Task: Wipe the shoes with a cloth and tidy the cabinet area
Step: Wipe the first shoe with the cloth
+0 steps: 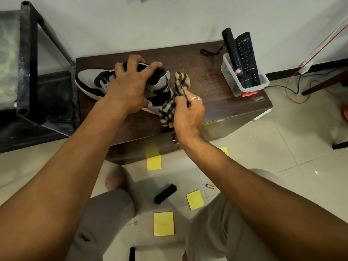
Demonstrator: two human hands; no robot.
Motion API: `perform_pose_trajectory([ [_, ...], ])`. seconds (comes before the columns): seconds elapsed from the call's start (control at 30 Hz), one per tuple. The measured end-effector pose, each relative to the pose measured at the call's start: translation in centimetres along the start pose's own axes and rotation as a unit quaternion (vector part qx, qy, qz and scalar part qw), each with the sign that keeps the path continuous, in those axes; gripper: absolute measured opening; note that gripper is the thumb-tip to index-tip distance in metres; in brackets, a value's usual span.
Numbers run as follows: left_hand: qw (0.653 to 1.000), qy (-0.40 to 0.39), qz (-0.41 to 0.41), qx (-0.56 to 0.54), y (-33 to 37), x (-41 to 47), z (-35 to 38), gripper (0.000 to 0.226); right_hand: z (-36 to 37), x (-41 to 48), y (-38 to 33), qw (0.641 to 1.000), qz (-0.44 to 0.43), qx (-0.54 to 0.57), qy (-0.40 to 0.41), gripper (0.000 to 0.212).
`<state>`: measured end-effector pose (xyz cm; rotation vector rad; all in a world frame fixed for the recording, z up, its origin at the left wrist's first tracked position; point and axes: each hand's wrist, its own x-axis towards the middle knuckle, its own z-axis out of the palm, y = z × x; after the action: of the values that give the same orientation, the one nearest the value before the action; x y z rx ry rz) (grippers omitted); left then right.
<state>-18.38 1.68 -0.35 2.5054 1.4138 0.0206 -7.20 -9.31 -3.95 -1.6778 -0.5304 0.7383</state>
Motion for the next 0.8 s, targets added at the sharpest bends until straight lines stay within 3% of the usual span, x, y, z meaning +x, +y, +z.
perform_pose_trajectory([
  [0.13,1.000,0.013,0.001,0.011,0.1,-0.1,0.2,0.110,0.9,-1.0,1.3,0.995,-0.016,-0.070,-0.063,0.038],
  [0.33,1.000,0.014,0.000,0.005,0.2,-0.1,0.3,0.109,0.0,-1.1,2.6,0.989,-0.015,-0.108,-0.099,0.023],
  [0.4,1.000,0.012,-0.001,0.004,0.1,-0.1,0.3,0.108,-0.6,-0.5,2.1,0.981,-0.046,-0.153,-0.109,0.013],
  [0.47,1.000,0.011,0.001,0.000,0.1,-0.1,0.3,0.107,-1.2,-0.1,1.3,0.975,-0.097,-0.184,-0.083,0.026],
  [0.5,1.000,0.012,0.002,-0.001,0.0,-0.1,0.4,0.105,-1.3,0.0,0.9,0.970,-0.149,-0.182,-0.055,0.019],
  [0.53,1.000,0.012,0.004,-0.001,-0.1,0.0,0.4,0.102,-1.5,0.1,0.7,0.958,-0.221,-0.179,-0.036,0.011],
  [0.6,1.000,0.009,0.007,-0.005,-0.2,0.0,0.3,0.096,-1.5,0.6,0.9,0.898,-0.375,-0.224,-0.052,0.023],
  [0.63,1.000,0.008,0.009,-0.008,-0.2,0.0,0.3,0.093,-1.4,0.9,1.4,0.869,-0.404,-0.271,-0.085,0.028],
  [0.7,1.000,0.010,0.010,-0.008,-0.2,0.1,0.2,0.092,-1.2,1.0,2.3,0.831,-0.388,-0.376,-0.132,0.033],
  [0.8,1.000,0.016,0.011,-0.015,-0.3,0.0,0.3,0.097,-1.0,0.5,2.8,0.820,-0.351,-0.430,-0.142,0.031],
])
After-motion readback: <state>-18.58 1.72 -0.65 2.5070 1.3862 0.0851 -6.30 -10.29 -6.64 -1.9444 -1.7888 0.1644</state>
